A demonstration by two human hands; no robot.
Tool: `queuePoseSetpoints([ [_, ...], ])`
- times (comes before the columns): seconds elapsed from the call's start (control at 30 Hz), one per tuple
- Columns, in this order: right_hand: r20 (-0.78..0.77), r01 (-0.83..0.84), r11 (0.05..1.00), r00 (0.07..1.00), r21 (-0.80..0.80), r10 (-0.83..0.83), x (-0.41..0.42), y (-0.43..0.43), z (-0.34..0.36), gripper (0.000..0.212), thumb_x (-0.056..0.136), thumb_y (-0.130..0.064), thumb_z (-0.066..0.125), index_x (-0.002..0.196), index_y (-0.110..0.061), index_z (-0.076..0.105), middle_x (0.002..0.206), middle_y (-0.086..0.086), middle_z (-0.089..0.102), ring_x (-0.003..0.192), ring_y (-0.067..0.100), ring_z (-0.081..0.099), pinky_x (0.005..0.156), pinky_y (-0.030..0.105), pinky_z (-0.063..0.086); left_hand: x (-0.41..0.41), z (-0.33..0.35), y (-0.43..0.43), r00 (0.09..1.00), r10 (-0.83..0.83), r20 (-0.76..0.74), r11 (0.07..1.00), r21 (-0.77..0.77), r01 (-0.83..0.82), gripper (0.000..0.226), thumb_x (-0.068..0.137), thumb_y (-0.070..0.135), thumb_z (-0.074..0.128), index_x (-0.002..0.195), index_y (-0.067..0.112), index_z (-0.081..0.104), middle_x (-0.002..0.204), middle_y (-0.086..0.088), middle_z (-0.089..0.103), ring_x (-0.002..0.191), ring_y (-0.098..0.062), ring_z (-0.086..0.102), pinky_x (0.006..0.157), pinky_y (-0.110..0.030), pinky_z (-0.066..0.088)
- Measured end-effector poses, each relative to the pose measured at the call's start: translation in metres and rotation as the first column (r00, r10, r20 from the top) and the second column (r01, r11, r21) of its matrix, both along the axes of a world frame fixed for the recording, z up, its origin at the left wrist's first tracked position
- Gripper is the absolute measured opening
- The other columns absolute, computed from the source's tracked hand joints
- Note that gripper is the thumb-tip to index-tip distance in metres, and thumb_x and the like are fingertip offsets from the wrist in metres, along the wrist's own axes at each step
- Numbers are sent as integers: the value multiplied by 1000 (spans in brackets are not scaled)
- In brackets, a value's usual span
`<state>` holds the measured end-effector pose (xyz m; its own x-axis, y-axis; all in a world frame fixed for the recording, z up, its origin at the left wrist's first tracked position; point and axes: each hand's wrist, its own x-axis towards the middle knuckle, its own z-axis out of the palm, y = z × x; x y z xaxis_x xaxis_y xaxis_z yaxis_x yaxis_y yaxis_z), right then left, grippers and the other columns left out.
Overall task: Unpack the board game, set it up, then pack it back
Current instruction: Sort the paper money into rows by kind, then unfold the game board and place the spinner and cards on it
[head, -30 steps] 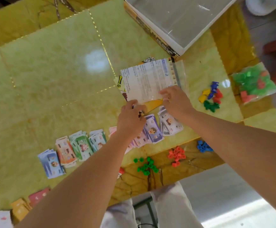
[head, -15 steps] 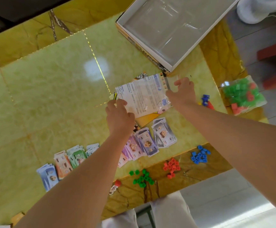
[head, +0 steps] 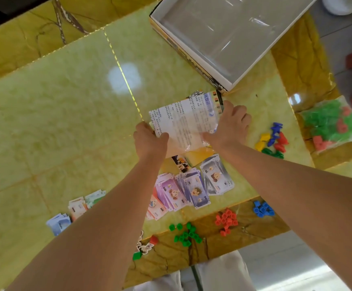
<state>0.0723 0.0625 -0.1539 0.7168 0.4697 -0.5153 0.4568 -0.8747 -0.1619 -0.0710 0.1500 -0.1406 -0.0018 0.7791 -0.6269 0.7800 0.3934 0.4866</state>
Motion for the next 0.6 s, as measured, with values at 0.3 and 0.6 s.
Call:
queuePoseSetpoints([
  [0.3,-84,42,996,996,84,-35,-2,8,-4,106,65,-26,86,145,-12,18,136,14,28,120,30,37,100,34,36,2,1,-3,988,41,150,998,-58,-32,27,88,7,53,111,16,43,108,-5,61,90,-24,62,73,-37,55],
  [0.6,-164,159,959,979,235,-122,-5,10,2,95,71,-31,77,145,-15,20,138,12,25,121,29,30,104,34,29,-5,4,6,994,94,55,993,-76,-90,31,83,9,69,97,13,42,99,-7,62,87,-26,62,75,-41,56],
])
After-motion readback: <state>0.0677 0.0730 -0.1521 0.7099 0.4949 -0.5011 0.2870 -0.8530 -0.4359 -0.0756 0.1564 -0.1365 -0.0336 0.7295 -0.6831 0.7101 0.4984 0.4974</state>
